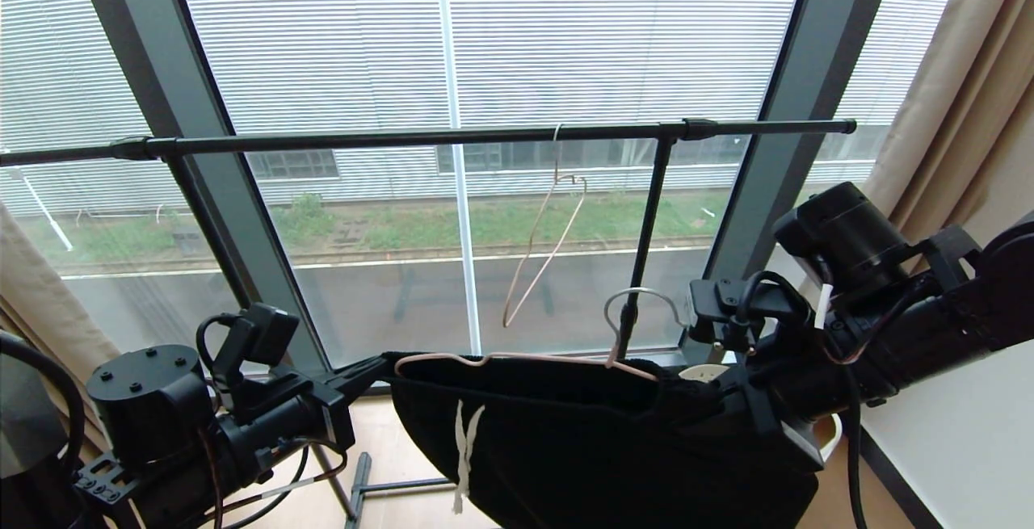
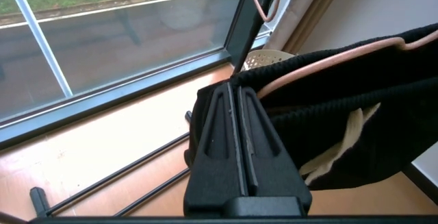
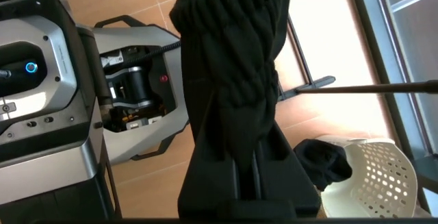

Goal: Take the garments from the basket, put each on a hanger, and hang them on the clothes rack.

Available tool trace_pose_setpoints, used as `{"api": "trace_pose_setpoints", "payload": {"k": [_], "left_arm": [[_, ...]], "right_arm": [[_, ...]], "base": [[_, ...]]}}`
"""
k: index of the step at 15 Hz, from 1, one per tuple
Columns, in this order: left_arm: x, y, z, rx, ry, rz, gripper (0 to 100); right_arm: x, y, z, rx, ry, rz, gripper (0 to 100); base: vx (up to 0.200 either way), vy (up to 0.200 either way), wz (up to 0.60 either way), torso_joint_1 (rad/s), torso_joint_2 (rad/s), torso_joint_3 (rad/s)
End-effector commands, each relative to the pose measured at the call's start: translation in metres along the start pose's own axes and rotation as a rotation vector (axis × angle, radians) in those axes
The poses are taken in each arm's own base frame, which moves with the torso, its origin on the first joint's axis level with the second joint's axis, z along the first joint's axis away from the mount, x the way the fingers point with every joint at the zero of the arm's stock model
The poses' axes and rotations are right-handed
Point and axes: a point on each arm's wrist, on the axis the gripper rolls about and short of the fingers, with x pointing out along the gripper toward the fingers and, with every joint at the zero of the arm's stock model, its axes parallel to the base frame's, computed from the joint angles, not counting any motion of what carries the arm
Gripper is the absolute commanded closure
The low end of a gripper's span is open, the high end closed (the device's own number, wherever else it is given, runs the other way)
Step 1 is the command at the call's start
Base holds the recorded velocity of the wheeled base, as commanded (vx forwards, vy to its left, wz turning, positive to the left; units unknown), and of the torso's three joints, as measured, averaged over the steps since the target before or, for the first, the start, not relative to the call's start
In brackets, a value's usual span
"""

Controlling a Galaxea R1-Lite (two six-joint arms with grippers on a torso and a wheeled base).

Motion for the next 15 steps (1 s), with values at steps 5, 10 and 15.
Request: {"api": "trace_pose_setpoints", "payload": {"k": [5, 10, 15], "left_arm": [[-0.002, 0.0, 0.002, 0.002, -0.01, 0.003, 100], [-0.008, -0.012, 0.014, 0.027, -0.065, -0.025, 100], [0.0, -0.04, 0.054, 0.106, -0.05, 0.051, 100]], "right_arm": [[0.014, -0.006, -0.004, 0.02, 0.052, 0.009, 100], [0.018, -0.009, -0.003, 0.017, 0.051, -0.001, 100], [0.018, -0.004, 0.002, -0.027, 0.027, -0.038, 100]], "base": [[0.0, 0.0, 0.0, 0.0, 0.0, 0.0], [0.0, 0.0, 0.0, 0.0, 0.0, 0.0], [0.0, 0.0, 0.0, 0.0, 0.0, 0.0]]}}
